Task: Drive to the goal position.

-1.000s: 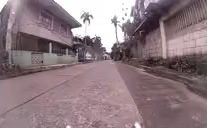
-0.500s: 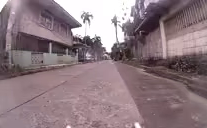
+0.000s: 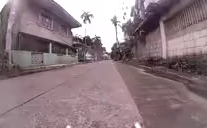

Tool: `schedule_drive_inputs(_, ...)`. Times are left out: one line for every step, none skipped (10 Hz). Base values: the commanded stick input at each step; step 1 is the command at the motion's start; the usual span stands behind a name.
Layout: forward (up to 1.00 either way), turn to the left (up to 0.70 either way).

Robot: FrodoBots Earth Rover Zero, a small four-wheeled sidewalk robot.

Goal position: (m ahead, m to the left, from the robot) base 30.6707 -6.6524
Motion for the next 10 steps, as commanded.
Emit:
schedule_drive_inputs(0.70,0.00)
schedule_drive_inputs(0.70,0.00)
schedule_drive_inputs(0.70,0.00)
schedule_drive_inputs(0.70,0.00)
schedule_drive_inputs(0.70,0.00)
schedule_drive_inputs(0.70,0.00)
schedule_drive_inputs(0.70,0.00)
schedule_drive_inputs(0.70,0.00)
schedule_drive_inputs(0.70,0.00)
schedule_drive_inputs(0.70,0.00)
